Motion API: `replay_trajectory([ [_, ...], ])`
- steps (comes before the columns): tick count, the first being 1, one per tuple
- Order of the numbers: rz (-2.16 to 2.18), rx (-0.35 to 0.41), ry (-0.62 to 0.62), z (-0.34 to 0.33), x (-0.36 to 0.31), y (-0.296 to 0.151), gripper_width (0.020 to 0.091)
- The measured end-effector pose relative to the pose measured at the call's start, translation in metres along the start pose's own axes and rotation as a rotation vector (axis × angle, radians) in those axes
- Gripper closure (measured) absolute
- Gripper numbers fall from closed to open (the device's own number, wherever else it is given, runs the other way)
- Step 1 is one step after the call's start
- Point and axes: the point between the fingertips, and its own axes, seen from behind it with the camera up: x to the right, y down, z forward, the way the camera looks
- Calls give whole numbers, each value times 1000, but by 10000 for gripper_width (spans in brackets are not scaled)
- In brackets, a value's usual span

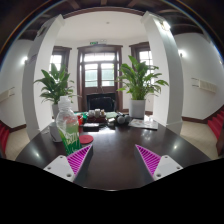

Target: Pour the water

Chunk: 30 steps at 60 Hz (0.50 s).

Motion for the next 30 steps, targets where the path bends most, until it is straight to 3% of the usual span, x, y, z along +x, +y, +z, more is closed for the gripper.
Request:
replay_trajectory([
  [19, -58, 83, -208, -13, -114, -4, 245],
  [30, -66, 93, -224, 22, -157, -10, 252],
])
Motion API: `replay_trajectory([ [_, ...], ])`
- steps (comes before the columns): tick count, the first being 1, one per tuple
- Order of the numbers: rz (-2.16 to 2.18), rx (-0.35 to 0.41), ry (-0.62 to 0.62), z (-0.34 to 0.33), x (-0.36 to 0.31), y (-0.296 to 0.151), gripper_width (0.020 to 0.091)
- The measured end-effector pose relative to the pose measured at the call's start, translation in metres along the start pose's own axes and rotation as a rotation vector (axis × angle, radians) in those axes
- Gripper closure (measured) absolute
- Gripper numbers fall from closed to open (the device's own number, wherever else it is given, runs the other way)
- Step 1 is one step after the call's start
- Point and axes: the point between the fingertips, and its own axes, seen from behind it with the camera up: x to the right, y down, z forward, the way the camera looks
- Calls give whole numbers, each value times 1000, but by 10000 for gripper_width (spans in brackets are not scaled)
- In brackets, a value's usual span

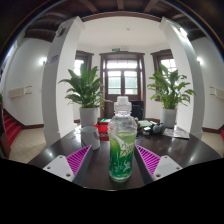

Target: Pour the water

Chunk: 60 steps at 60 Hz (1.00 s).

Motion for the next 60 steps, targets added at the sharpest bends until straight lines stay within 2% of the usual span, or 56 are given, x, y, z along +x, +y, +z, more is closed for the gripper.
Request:
replay_trajectory([
  [8, 10, -9, 74, 31, 12, 4, 244],
  [18, 9, -10, 64, 60, 16, 4, 264],
  [21, 7, -8, 59, 65, 18, 4, 326],
  [25, 4, 8, 65, 71, 24, 2, 469],
  [26, 2, 13, 71, 72, 26, 1, 566],
  [29, 14, 19, 71, 73, 29, 0, 588],
  [35, 20, 22, 53, 74, 29, -2, 700],
  [36, 19, 24, 52, 74, 28, 1, 736],
  [38, 20, 24, 52, 73, 28, 2, 737],
  [39, 18, 24, 50, 74, 27, 2, 773],
  [49, -2, 18, 45, 76, 25, 2, 781],
  [60, -217, -37, 55, 94, 42, -16, 782],
])
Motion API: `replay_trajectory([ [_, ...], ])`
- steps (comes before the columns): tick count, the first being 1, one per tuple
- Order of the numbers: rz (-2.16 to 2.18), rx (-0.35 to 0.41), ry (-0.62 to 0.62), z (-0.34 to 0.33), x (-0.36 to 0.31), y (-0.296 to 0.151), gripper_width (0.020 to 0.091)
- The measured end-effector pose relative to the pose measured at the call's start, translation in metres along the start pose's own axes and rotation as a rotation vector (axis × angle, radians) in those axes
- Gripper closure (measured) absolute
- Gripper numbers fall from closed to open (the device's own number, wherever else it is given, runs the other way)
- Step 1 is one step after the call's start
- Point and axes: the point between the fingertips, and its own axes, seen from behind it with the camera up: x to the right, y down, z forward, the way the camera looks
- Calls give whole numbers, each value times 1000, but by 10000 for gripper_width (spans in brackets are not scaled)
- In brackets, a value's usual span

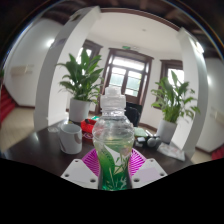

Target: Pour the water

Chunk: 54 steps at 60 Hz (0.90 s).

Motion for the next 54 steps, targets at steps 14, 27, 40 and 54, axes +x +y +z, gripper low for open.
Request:
replay_trajectory([
  [14, -856, -82, 80, 80, 39, -25, 783],
  [27, -1441, 14, 108, 122, 14, -63, 780],
  [40, -1833, 71, 162, 138, -17, -89, 781],
  [54, -2121, 158, 257, 145, -37, -115, 779],
])
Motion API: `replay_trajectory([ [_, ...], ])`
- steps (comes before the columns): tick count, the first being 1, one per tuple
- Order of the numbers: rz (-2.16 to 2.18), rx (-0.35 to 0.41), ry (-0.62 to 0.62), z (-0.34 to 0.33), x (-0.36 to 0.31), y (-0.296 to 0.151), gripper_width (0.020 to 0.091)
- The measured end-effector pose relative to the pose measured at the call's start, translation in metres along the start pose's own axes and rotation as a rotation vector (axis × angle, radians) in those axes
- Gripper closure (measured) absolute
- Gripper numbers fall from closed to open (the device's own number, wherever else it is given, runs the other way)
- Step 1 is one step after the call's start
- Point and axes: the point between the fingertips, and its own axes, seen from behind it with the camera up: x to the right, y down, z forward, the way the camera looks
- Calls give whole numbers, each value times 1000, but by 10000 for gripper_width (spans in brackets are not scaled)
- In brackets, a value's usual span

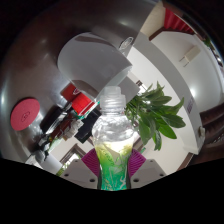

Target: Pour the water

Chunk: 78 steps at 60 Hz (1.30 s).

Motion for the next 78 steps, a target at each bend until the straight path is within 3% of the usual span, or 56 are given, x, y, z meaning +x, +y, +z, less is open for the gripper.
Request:
replay_trajectory([
  [11, 41, 6, 8, -3, 0, -2, 778],
  [20, 415, -16, -32, -11, -3, 22, 778],
  [33, 1437, 38, -316, -29, -27, 20, 782],
  [34, 1512, 4, -299, -39, -29, 4, 783],
  [42, 2011, 101, -422, -47, -33, 11, 781],
  [43, 2062, 72, -412, -50, -29, -12, 781],
  [47, 2224, 110, -426, -47, -50, -1, 780],
  [52, 2301, 78, -381, -42, -57, -11, 779],
  [67, 2308, 89, -279, -41, -96, -23, 778],
  [78, 2350, 76, -267, -45, -99, -21, 780],
])
